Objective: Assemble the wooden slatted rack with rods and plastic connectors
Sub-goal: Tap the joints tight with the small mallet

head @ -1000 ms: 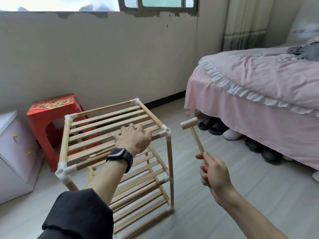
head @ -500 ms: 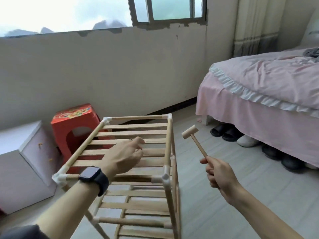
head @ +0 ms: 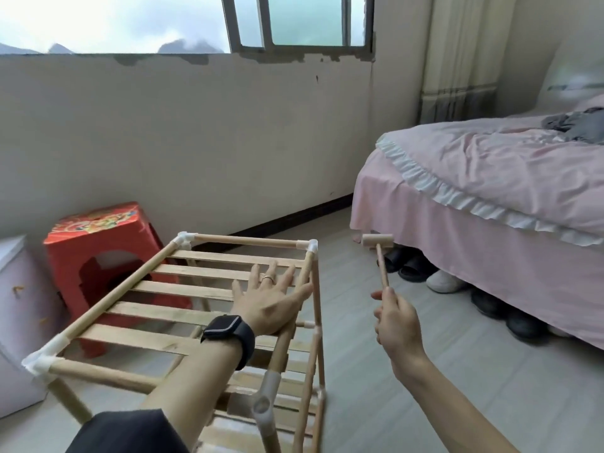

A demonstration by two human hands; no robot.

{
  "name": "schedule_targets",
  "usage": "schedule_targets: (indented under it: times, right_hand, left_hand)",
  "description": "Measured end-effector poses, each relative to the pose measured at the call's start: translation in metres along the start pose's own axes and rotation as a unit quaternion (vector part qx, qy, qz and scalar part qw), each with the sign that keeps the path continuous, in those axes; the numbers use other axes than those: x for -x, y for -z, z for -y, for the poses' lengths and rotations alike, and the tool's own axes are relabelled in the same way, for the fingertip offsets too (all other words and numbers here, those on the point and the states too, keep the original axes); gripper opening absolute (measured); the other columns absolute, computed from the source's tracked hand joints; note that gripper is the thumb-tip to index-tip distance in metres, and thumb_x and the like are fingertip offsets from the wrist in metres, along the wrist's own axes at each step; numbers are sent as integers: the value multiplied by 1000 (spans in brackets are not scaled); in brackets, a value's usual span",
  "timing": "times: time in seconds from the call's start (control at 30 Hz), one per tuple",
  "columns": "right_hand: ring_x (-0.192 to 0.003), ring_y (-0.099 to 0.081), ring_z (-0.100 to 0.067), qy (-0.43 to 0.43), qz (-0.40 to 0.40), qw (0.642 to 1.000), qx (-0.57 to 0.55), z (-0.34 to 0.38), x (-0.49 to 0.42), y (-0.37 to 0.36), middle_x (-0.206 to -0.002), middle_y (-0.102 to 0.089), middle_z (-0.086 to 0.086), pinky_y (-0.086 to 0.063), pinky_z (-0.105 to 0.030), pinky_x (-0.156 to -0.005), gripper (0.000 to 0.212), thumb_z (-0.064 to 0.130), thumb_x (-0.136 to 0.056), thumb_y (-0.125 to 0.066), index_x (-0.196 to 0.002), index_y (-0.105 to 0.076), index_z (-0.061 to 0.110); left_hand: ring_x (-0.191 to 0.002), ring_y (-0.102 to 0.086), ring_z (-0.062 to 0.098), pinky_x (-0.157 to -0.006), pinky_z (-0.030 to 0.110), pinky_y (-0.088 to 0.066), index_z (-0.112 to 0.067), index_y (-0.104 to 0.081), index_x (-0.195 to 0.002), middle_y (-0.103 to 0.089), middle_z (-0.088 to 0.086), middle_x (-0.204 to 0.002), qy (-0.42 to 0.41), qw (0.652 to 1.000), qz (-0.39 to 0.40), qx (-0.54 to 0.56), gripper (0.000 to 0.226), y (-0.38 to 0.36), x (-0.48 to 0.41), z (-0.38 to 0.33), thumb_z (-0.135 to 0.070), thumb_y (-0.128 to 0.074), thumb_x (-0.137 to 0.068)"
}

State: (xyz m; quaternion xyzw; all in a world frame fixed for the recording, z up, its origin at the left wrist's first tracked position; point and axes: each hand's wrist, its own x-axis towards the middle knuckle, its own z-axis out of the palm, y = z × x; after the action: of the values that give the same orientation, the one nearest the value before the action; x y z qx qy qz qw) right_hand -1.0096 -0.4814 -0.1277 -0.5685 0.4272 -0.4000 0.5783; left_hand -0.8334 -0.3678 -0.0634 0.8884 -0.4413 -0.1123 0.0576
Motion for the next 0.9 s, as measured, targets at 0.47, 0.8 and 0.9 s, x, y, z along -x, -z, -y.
schedule_targets:
  times: [0.47, 0.8, 0.9]
  right_hand:
    - [-67, -47, -13, 6, 42, 999, 22, -10, -5, -58, -77, -53, -2, -38, -29, -60, 35, 36, -109, -32, -103, -61, 16]
    - [-67, -44, -11, 3, 36, 999, -13, -9, 1, -54, -80, -50, -1, -36, -27, -60, 33, 36, -108, -36, -105, -63, 17]
    - [-65, -44, -12, -18, 43, 999, -16, -10, 1, -54, -77, -49, -1, -35, -26, -57, 38, 36, -109, -32, -108, -62, 13]
  left_hand:
    - [-154, 16, 25, -119, 63, 7, -47, -2, -158, 11, -4, -169, -2, 1000, -16, -7, 69, -5, 2, 2, -75, -13, -95]
    - [-154, 15, 27, -118, 63, 6, -46, -4, -158, 10, -2, -169, 0, 1000, -20, -5, 69, -4, 3, 0, -75, -15, -96]
    - [-154, 15, 27, -118, 63, 7, -46, -4, -158, 10, -2, -169, 0, 1000, -18, -3, 69, -3, 3, 0, -75, -15, -96]
